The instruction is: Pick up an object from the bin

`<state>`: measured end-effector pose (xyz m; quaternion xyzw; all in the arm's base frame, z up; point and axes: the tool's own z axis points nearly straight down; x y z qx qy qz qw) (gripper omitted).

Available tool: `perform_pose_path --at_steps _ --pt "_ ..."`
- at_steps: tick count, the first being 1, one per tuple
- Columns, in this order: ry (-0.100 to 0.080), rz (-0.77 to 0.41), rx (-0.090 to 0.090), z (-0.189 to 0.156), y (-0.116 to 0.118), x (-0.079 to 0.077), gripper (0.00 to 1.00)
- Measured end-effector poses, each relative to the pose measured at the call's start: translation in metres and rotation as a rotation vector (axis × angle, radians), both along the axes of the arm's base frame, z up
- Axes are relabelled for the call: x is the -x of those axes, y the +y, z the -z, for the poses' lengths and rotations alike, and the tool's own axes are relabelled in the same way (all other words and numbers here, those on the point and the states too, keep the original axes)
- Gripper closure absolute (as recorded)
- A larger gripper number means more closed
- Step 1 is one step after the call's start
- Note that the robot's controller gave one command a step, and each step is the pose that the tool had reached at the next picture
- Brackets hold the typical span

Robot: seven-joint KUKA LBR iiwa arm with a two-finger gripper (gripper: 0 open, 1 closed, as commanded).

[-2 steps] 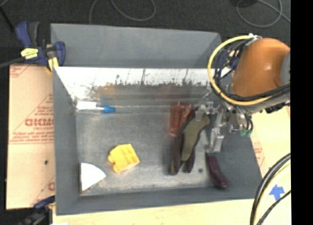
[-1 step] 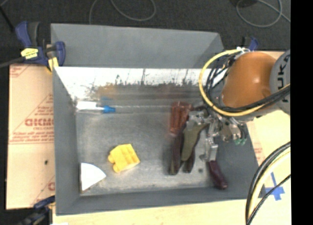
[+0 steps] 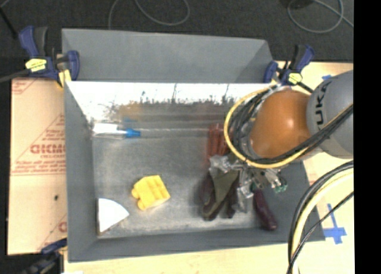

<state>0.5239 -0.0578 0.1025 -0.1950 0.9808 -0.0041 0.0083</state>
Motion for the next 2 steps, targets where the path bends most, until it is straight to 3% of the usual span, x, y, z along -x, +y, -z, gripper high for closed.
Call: perform_pose_path --at_steps 1,2 --pt "0.008 -0.161 0.000 0.0303 0.0177 -0.0111 1.00" --pt "0.008 -0.161 0.000 0.0303 0.0177 -0.0111 1.00"
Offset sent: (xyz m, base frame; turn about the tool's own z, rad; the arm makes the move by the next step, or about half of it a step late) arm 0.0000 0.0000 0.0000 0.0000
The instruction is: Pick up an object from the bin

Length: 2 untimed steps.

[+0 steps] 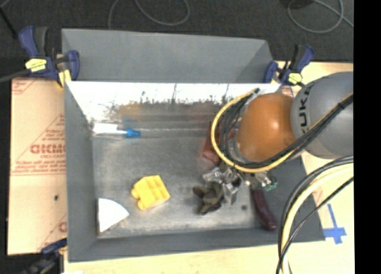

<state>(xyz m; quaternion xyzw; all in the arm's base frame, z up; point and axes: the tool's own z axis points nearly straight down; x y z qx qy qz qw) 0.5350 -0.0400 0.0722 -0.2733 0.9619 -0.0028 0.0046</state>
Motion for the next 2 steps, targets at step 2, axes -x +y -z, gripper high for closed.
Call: perform_pose_path --at_steps 2 --pt "-0.002 -0.008 0.000 -0.0856 -0.0083 0.0073 1.00"
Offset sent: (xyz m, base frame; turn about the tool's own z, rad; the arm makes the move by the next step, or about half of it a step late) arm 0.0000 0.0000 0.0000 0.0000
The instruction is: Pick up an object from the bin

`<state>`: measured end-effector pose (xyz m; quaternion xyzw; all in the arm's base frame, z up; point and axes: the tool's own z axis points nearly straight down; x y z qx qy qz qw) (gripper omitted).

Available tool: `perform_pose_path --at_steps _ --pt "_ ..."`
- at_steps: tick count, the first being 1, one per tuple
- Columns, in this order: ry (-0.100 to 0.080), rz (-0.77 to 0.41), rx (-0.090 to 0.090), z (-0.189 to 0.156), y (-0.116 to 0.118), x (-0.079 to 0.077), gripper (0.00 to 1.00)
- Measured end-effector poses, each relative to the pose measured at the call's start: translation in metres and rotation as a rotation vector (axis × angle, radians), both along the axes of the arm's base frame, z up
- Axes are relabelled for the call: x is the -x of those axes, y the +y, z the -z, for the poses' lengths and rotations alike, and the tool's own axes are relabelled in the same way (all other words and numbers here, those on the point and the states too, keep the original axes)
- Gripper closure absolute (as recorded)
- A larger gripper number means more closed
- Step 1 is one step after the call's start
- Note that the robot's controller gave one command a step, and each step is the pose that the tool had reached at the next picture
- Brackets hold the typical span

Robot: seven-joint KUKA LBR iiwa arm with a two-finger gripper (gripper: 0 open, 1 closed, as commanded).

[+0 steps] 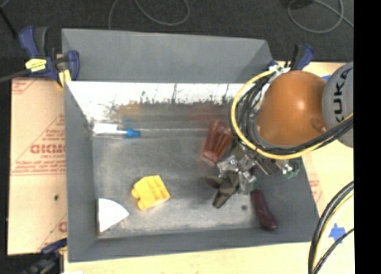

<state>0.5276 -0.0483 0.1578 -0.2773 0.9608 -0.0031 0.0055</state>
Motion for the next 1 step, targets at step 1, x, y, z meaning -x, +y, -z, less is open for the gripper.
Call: perform_pose_path --at_steps 1 --pt "0.008 -0.014 0.000 -0.0349 0.0030 -0.0006 1.00"
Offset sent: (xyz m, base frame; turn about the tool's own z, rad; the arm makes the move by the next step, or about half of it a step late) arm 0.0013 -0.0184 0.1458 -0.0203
